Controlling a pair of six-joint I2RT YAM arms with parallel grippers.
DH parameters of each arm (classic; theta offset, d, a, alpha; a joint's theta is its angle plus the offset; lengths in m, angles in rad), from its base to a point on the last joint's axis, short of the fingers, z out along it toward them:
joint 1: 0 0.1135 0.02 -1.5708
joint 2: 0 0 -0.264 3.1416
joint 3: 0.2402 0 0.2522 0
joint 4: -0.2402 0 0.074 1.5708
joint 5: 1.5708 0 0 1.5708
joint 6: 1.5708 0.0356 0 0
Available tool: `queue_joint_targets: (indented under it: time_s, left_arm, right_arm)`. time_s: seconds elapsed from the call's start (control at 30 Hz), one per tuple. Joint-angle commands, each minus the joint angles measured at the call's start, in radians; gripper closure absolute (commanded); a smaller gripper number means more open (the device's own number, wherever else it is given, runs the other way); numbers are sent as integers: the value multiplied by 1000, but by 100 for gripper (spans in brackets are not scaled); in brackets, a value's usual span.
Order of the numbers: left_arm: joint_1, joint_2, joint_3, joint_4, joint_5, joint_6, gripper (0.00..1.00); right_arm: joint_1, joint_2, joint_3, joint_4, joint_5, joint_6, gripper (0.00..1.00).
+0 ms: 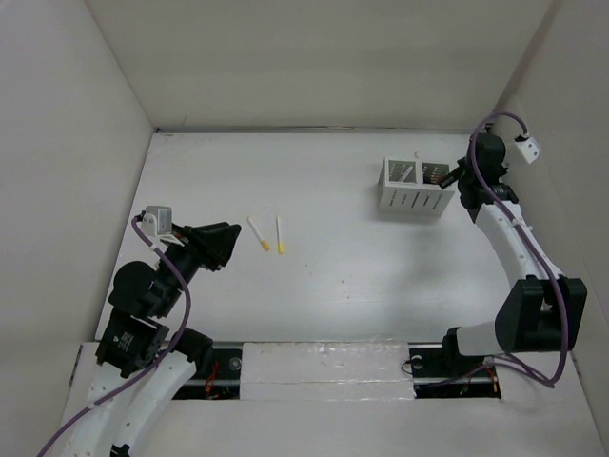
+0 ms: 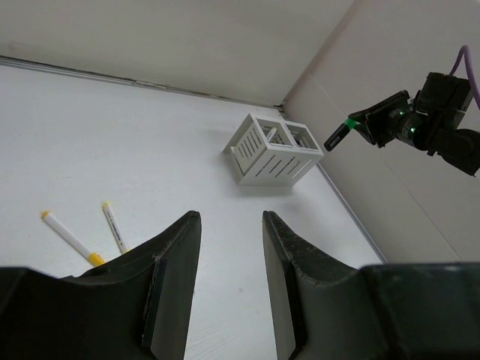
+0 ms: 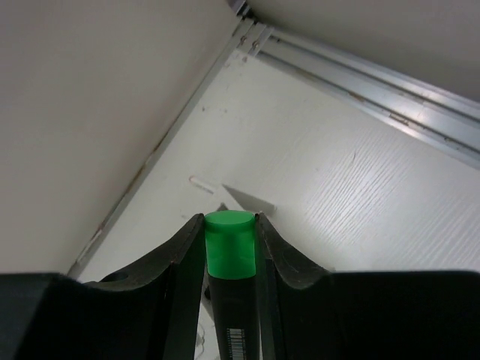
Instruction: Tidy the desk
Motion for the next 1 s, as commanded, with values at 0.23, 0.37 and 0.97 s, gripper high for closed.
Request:
queue_joint_targets:
  time_s: [0.23, 0.37, 0.97]
  left_arm:
    - [-7, -1, 15, 51, 13, 11, 65]
    - [-7, -1, 13, 50, 10, 11, 65]
    - [-16, 7, 15, 50, 1, 12, 65]
  right_arm:
    - [66, 159, 127, 143, 265, -105, 87]
    - [100, 182, 125, 215, 314, -154, 87]
    - [181, 294, 140, 309, 473, -267, 90]
